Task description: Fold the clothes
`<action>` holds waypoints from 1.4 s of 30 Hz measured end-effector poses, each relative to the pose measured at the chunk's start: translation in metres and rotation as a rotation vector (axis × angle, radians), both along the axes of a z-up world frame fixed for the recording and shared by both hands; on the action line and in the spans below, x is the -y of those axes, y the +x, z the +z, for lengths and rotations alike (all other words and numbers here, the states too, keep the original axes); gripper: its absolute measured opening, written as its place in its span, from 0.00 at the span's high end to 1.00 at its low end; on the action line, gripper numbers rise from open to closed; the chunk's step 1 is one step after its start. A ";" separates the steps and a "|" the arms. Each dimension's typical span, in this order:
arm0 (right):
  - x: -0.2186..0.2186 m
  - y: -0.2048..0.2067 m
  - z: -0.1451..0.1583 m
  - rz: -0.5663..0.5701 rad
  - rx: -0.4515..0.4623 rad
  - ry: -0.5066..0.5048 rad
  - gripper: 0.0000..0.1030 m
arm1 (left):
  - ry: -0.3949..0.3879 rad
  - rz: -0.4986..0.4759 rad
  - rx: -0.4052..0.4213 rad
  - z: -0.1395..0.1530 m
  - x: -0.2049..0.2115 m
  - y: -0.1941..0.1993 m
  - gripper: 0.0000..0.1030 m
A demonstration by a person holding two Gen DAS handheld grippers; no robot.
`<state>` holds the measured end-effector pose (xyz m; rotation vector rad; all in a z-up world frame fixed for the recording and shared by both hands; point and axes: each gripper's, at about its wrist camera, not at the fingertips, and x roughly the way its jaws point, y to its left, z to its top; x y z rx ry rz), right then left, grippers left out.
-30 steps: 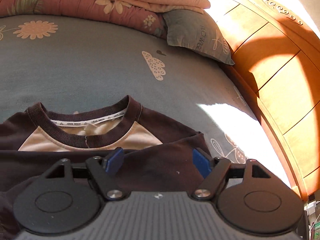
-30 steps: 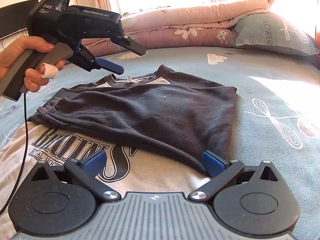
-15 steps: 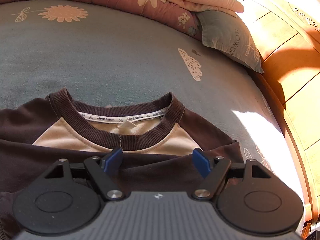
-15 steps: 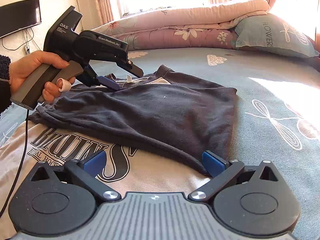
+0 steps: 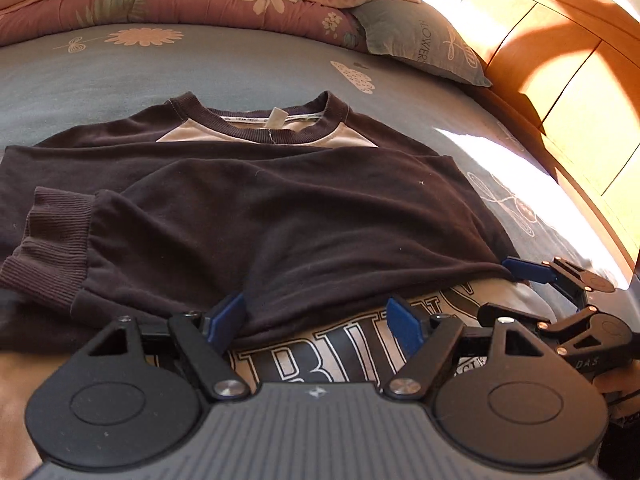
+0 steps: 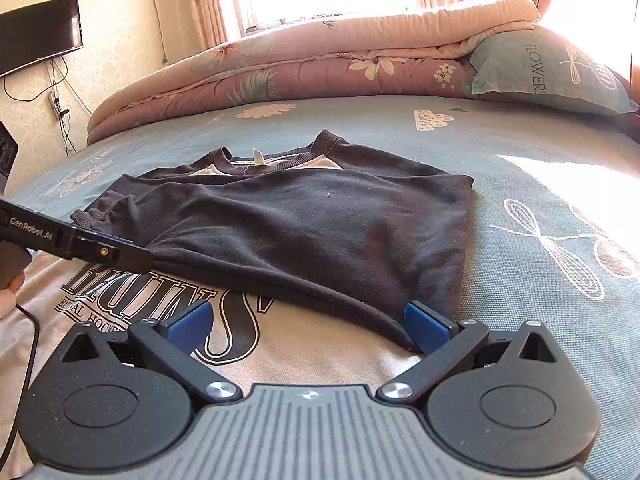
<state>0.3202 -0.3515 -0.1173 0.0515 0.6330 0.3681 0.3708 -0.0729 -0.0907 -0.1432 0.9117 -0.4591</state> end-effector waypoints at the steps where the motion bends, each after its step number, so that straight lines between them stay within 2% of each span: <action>1: 0.000 0.000 0.000 0.000 0.000 -0.002 0.00 | 0.005 0.002 0.012 0.006 0.000 0.004 0.25; 5: -0.001 0.000 0.000 0.000 0.001 -0.006 0.00 | 0.058 0.021 0.097 0.020 0.002 0.027 0.24; 8: 0.000 0.000 0.000 0.000 0.001 -0.003 0.00 | 0.068 0.102 0.015 0.002 -0.007 0.042 0.24; 14: 0.001 0.000 0.000 0.001 0.000 0.000 0.00 | 0.079 0.096 -0.027 0.002 -0.022 0.024 0.23; 17: -0.001 0.000 0.000 0.001 0.000 -0.008 0.00 | 0.135 0.055 0.061 0.016 -0.010 0.035 0.24; 18: -0.001 0.000 0.000 0.001 0.001 -0.008 0.00 | 0.143 0.037 0.106 0.019 -0.005 0.039 0.24; 19: -0.001 0.000 0.000 0.001 0.001 -0.007 0.00 | 0.128 0.027 0.111 0.019 -0.001 0.045 0.24; 23: -0.001 0.000 0.000 0.001 0.001 -0.008 0.00 | 0.153 0.045 0.050 -0.006 0.008 0.061 0.24; 24: -0.001 0.000 0.000 0.001 0.001 -0.008 0.00 | 0.152 0.035 0.073 -0.010 0.005 0.057 0.23; 27: 0.001 0.000 0.000 0.002 0.001 0.000 0.00 | 0.208 0.018 0.084 -0.010 -0.006 0.037 0.23; 30: 0.000 -0.001 0.000 0.002 0.000 -0.003 0.00 | 0.263 0.038 0.033 0.001 -0.012 0.033 0.23; 32: -0.001 -0.001 0.001 0.001 0.001 -0.013 0.00 | 0.284 0.033 0.046 0.012 -0.001 0.035 0.25; 35: -0.001 -0.001 0.001 0.002 0.000 -0.009 0.00 | 0.242 -0.066 0.131 0.023 0.034 0.036 0.23; 39: 0.001 -0.001 0.001 0.006 -0.005 0.004 0.00 | 0.258 -0.114 0.103 0.003 0.080 0.045 0.23; 40: 0.003 -0.001 0.002 0.009 -0.007 0.013 0.00 | 0.273 -0.117 0.078 -0.005 0.084 0.044 0.23; 42: 0.006 -0.002 0.005 0.033 -0.019 0.029 0.00 | 0.283 -0.129 0.112 -0.009 0.077 0.031 0.21</action>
